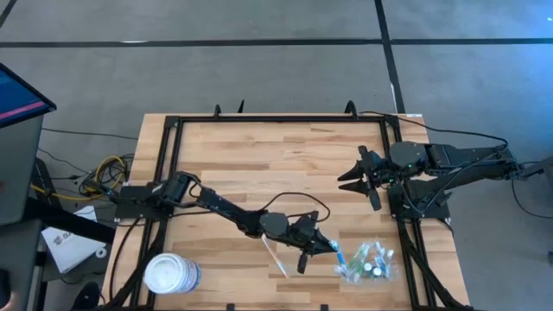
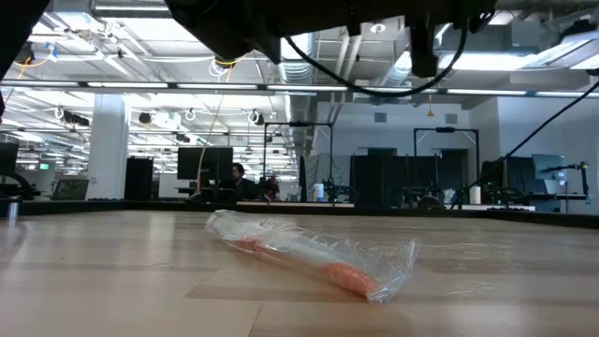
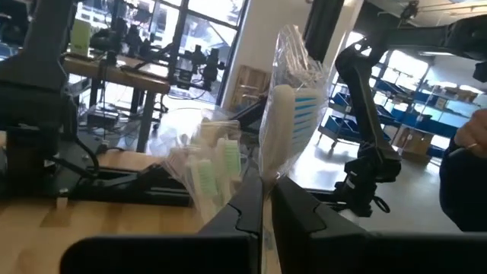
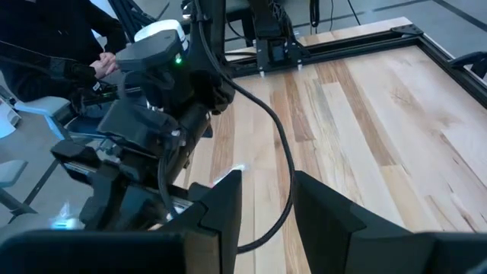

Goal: Pick & Place toothbrushing station
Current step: Put the blue toothbrush into the transparent organizer, then put the orange toothbrush into the transparent organizer

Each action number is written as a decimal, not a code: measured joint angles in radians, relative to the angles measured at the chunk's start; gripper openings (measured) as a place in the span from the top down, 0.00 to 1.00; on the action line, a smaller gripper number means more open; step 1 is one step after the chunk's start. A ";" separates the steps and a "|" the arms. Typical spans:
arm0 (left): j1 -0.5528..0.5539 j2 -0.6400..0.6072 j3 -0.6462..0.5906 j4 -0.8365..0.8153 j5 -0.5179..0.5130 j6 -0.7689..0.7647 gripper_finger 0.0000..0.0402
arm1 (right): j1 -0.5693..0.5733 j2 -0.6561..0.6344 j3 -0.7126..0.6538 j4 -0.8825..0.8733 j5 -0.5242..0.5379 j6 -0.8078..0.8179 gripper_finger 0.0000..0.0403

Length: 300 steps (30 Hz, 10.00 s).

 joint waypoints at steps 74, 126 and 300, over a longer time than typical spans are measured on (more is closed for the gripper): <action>-0.014 0.168 0.287 -0.322 0.027 0.032 1.00 | 0.000 0.039 0.000 -0.036 0.000 -0.003 0.73; -0.012 0.192 0.285 -0.301 0.005 0.032 0.66 | 0.000 0.039 0.000 -0.044 -0.003 -0.019 0.73; -0.004 -0.495 -0.811 -0.550 -0.045 -0.441 0.79 | 0.000 0.039 0.000 -0.053 -0.008 0.008 0.73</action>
